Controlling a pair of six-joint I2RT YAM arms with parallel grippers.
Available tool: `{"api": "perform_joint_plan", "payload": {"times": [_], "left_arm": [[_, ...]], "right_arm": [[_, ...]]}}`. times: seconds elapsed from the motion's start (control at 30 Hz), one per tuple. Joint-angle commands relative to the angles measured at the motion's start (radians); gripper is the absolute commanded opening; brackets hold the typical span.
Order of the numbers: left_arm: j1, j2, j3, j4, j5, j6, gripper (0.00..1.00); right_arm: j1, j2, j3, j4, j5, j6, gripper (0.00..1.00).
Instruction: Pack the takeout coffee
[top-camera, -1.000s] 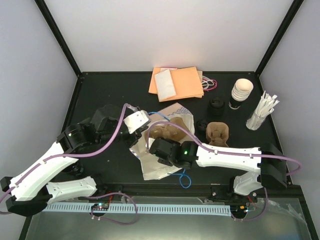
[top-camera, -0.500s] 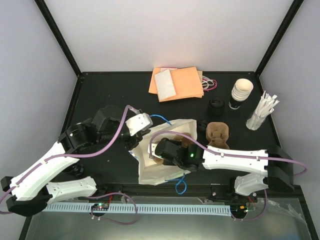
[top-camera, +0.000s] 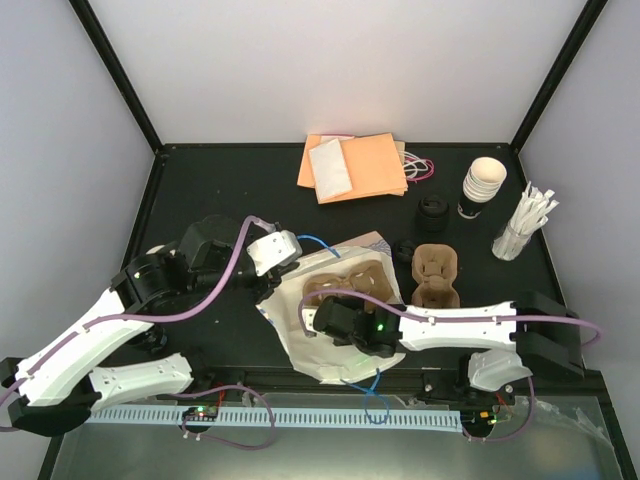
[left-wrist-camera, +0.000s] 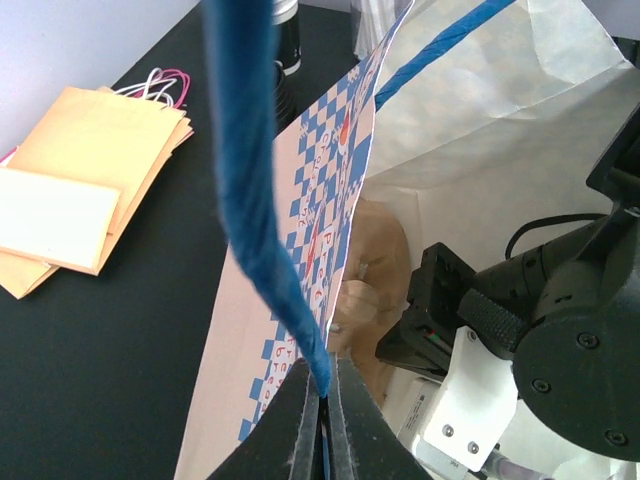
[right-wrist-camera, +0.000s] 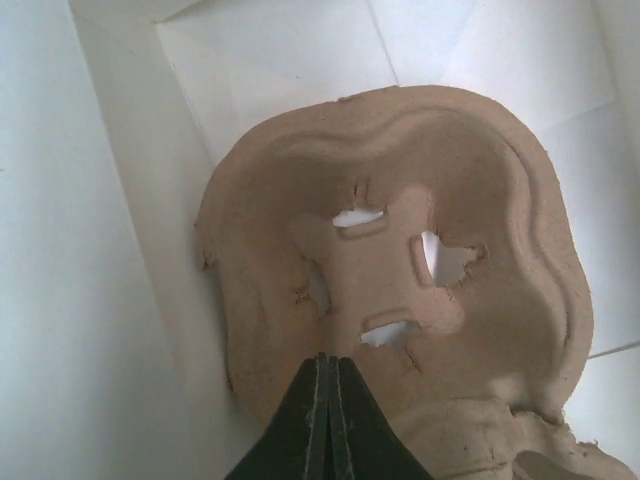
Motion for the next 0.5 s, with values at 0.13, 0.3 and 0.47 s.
{"api": "perform_joint_plan", "payload": {"times": [0.13,0.3,0.47], "left_arm": [[-0.006,-0.007,0.0,0.043,0.031,0.024,0.02],[-0.006,-0.006,-0.023,0.044,0.072,0.027,0.02],[-0.007,0.012,-0.041,0.035,0.105,0.032,0.02]], "right_arm": [[0.008,0.102,0.004,0.161,0.033,-0.009,0.01],[0.007,0.142,-0.001,0.226,-0.017,0.012,0.01],[0.008,0.127,-0.011,0.262,0.013,0.028,0.01]]}}
